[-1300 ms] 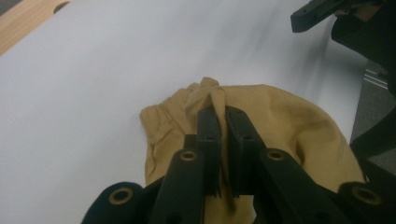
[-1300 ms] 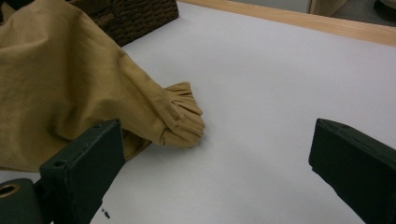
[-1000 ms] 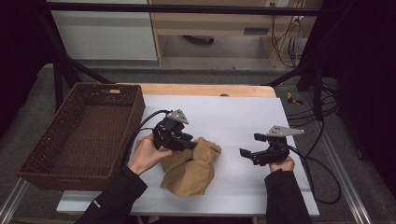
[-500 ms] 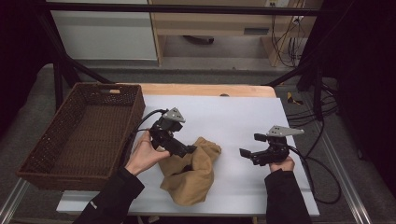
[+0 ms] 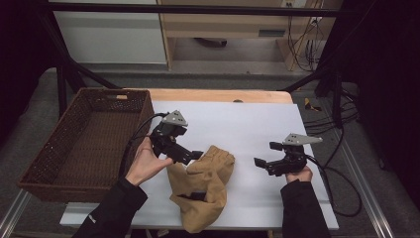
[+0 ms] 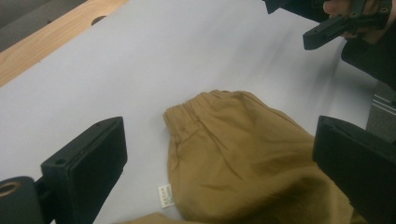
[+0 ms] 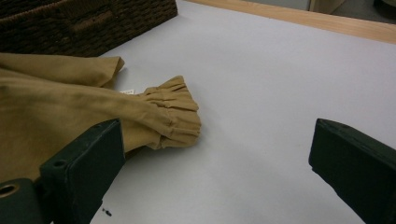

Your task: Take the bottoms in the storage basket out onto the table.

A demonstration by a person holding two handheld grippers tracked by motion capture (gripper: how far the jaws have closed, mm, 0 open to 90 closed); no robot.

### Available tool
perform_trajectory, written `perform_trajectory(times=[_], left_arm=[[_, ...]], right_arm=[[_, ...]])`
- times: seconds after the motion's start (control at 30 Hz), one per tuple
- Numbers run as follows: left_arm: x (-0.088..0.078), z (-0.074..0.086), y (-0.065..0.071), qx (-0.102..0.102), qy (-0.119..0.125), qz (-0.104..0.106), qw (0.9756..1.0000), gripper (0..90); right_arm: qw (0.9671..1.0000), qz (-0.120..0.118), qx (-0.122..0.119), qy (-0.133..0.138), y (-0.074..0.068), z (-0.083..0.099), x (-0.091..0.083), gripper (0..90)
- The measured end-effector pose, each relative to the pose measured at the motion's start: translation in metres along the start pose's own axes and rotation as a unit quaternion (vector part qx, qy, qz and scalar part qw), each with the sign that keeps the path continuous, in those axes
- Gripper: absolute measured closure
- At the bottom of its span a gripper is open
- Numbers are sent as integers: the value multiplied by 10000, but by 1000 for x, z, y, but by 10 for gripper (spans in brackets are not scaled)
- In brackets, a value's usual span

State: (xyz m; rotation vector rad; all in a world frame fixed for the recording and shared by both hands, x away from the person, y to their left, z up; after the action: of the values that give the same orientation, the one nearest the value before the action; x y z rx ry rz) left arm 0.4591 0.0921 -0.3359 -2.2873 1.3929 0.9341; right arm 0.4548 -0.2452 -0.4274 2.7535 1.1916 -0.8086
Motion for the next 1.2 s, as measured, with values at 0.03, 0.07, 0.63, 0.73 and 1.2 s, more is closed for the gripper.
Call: perform_trajectory(times=[0.03,0.07,0.63,0.73,1.2], left_arm=[[-2,1,-1,-5,14,-4,10000,28],[-4,1,-2,8,12,-14,10000,26],[-32,29,-19,-188,258,-340,9989,17],[-36,36,-22,-259,310,-369,9985,17],[-60,64,-35,-422,515,-503,9965,18]], right_arm=[[10000,-1,8,8,0,0,0,42],[10000,-2,6,12,0,0,0,42],[10000,16,19,14,0,0,0,42],[10000,-6,-4,-3,0,0,0,41],[10000,9,1,-17,0,1,2,42]])
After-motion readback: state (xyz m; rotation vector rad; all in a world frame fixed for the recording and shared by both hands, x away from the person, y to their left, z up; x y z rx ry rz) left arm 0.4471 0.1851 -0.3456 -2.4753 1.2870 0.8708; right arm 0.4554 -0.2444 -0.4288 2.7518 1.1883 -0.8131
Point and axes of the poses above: each handheld gripper's, and its own axes: x roughly forward along the jaws, z roughly out of its underside, y roughly to its right, the point moved 3 cm from there along x, roughly forward along the jaws, and after that the axes turned 2 degrees about z, right-handed, at the moved point
